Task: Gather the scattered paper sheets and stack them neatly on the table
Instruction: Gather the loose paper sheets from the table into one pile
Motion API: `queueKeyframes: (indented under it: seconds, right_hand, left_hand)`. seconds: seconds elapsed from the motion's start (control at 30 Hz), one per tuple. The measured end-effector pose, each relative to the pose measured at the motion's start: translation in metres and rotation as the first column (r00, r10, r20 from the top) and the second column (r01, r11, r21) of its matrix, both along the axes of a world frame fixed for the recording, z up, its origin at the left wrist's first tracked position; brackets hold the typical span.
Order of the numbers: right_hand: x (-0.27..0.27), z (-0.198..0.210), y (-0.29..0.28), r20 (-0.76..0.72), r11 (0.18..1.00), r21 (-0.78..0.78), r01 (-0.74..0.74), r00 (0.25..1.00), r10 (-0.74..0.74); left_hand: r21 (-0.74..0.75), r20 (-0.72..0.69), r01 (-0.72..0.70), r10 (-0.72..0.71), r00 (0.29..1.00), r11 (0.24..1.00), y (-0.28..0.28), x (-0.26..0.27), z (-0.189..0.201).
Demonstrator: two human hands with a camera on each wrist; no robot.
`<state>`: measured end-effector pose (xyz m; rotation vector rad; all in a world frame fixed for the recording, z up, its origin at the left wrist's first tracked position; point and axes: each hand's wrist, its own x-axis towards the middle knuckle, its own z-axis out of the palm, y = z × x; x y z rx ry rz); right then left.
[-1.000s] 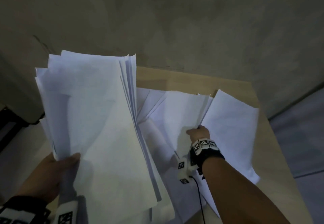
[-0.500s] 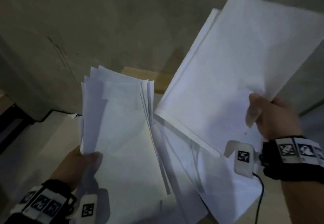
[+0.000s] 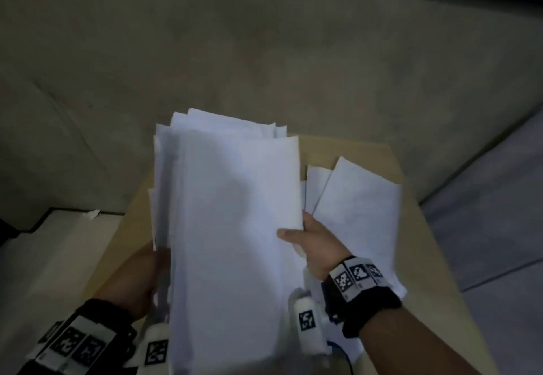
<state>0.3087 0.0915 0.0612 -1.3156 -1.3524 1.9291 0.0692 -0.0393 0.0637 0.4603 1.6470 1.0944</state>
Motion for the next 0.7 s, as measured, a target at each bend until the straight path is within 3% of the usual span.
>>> queueKeyframes:
  seconds: [0.13,0.23,0.27,0.37,0.57,0.63,0.67,0.7]
  right_hand:
    - [-0.010,-0.008,-0.014,0.012,0.994,0.066,-0.087,0.996,0.087]
    - [-0.018,-0.003,-0.018,0.087,0.980,0.172,-0.096,0.993,0.082]
    - [-0.019,-0.002,-0.019,0.094,0.976,0.192,-0.100,0.992,0.083]
    - [-0.021,0.000,-0.021,0.100,0.973,0.214,-0.089,0.993,0.069]
    - [-0.003,-0.002,-0.004,0.007,0.998,0.070,0.001,1.000,-0.001]
    - [0.020,-0.012,0.017,0.107,0.989,0.078,0.125,0.985,-0.133]
    - [0.037,-0.021,0.030,0.244,0.975,0.144,0.169,0.949,-0.201]
    - [0.057,-0.031,0.043,0.428,0.957,0.223,0.187,0.863,-0.268]
  left_hand:
    - [0.106,0.147,-0.038,0.022,0.989,0.994,-0.004,0.002,0.004]
    - [0.140,0.243,0.029,-0.063,0.968,0.990,-0.010,0.009,0.011]
    - [0.156,0.205,0.066,-0.098,0.974,0.985,-0.011,0.013,0.011]
    - [0.114,-0.047,-0.035,0.041,0.998,0.993,-0.011,0.014,0.004]
    - [0.150,-0.106,-0.054,0.070,0.992,0.987,-0.002,0.002,0.003]
    - [0.179,-0.107,-0.057,0.077,0.991,0.982,0.001,-0.005,0.004]
    - [0.194,-0.114,-0.062,0.085,0.990,0.979,0.002,-0.008,0.006]
    - [0.205,-0.116,-0.060,0.086,0.990,0.977,0.003,-0.010,0.008]
